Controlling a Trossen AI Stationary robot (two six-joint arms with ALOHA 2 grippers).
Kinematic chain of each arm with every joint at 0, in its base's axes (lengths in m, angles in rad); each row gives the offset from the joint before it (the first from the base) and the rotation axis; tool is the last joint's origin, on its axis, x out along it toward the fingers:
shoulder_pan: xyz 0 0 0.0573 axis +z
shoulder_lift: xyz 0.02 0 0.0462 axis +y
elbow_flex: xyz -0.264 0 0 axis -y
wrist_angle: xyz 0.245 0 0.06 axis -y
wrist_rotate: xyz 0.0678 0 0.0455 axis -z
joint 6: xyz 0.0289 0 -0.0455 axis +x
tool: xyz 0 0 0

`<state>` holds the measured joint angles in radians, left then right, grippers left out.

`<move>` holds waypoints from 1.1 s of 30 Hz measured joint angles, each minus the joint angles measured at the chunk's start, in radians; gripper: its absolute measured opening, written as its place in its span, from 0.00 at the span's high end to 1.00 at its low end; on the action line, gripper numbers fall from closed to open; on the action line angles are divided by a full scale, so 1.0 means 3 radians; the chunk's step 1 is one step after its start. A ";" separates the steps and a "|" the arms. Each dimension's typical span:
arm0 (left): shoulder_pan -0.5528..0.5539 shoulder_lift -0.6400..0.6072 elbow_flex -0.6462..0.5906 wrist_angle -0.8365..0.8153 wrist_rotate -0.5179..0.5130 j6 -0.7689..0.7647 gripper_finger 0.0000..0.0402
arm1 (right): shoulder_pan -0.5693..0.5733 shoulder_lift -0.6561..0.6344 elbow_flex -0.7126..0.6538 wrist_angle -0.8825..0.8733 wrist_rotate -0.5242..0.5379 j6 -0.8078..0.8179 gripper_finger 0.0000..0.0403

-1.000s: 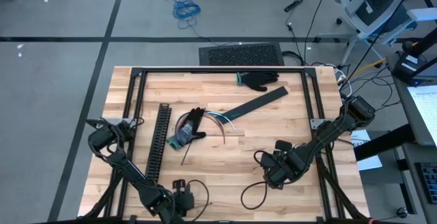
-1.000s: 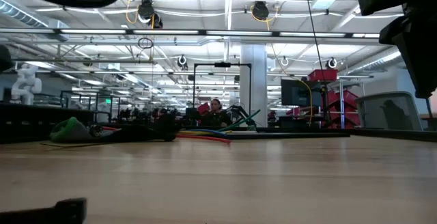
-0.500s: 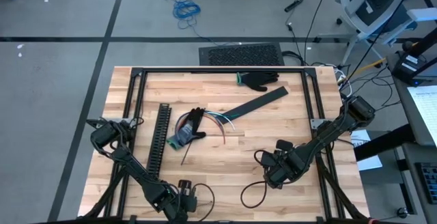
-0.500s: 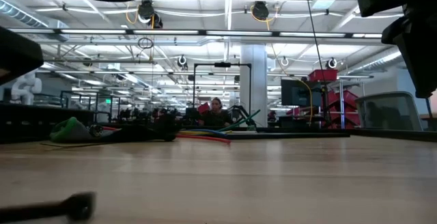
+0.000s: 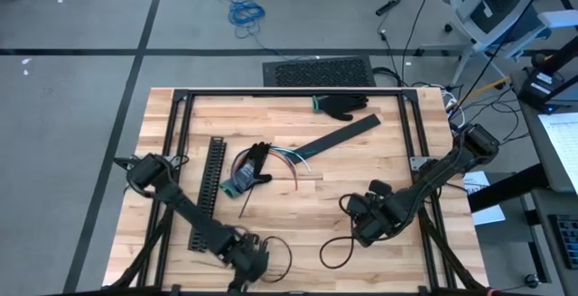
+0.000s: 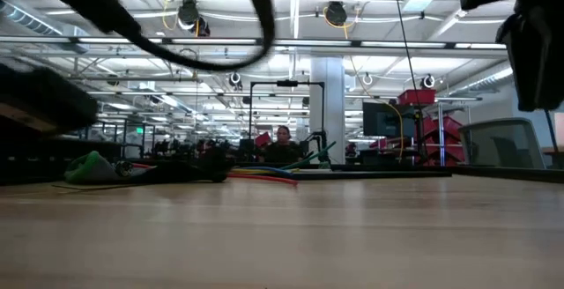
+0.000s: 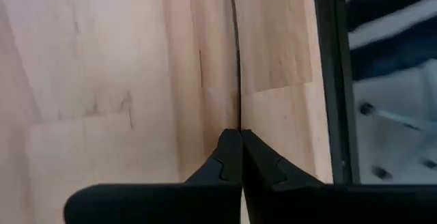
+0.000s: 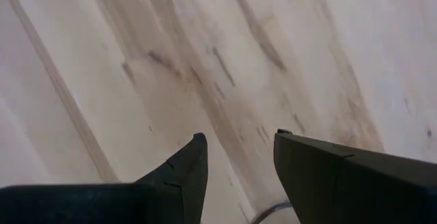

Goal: Ziptie cables
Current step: Wrap the cable wires with the black zip tie

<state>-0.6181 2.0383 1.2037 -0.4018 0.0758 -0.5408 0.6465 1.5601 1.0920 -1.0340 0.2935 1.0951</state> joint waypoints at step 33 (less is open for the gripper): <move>0.0643 -0.2546 0.0015 -0.0437 -0.1722 0.0886 1.00 | 0.0117 -0.0575 -0.0245 0.1473 0.2842 0.1032 0.62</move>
<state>-0.4251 1.2744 1.2083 -0.5328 -0.4407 -0.2750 0.6816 1.3876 1.0185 -0.5922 1.1461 1.4047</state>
